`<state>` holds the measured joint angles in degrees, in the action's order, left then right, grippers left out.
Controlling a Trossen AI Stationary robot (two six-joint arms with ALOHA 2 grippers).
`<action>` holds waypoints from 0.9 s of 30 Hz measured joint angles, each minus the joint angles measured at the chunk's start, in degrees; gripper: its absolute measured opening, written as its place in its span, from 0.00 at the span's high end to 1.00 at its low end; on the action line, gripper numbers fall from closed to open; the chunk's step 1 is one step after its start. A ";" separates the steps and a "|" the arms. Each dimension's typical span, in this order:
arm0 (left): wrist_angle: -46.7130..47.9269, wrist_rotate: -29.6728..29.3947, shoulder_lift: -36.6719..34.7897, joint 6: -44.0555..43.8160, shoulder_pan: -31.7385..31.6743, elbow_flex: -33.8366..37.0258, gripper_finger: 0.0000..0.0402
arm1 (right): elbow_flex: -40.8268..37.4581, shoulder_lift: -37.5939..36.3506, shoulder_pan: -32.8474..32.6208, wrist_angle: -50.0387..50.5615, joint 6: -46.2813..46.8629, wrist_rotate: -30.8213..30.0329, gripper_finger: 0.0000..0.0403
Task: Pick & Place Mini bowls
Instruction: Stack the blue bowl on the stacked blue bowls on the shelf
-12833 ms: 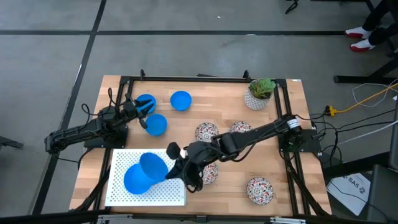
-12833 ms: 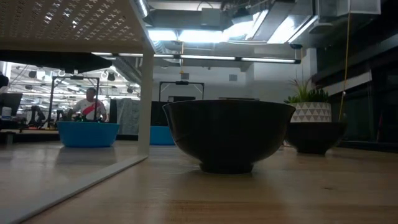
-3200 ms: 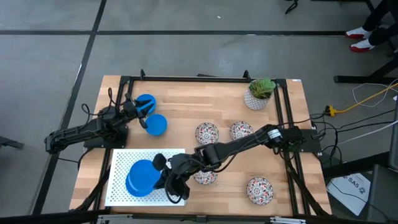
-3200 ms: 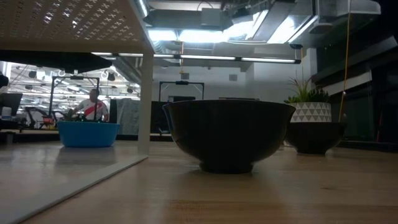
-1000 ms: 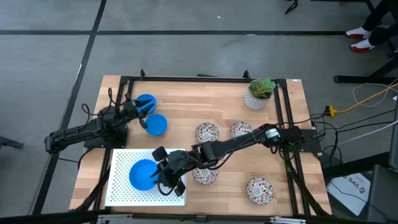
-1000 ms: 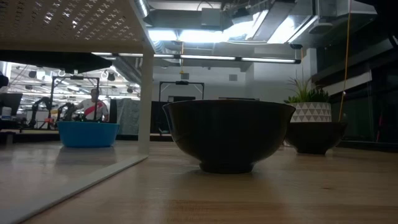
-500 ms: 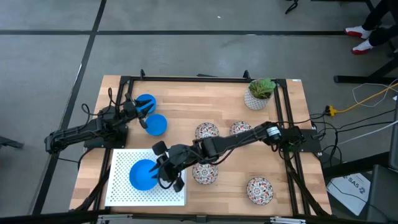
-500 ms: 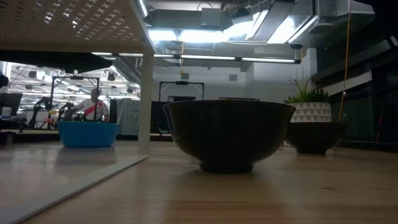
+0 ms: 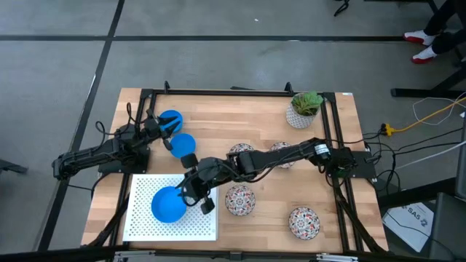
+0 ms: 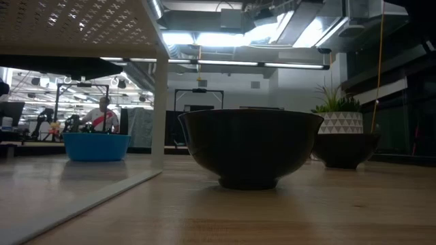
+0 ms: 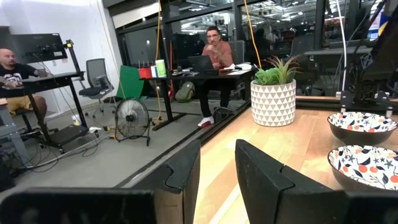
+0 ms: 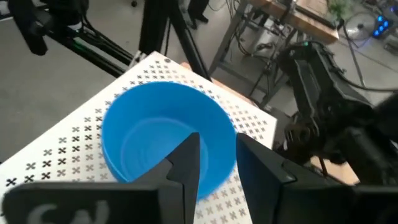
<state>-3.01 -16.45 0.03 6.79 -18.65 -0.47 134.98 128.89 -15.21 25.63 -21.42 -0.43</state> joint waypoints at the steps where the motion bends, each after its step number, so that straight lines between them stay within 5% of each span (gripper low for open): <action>1: 0.00 0.00 0.00 0.00 0.00 0.00 0.76 | 0.00 -0.21 0.11 0.20 0.15 0.00 0.74; 27: -0.04 -0.07 0.06 0.00 0.01 0.00 0.76 | 0.07 -8.54 2.53 13.75 0.47 -0.01 0.74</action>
<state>-3.05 -16.52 0.10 6.79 -18.64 -0.47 135.04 120.35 -12.67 39.38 -20.95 -0.43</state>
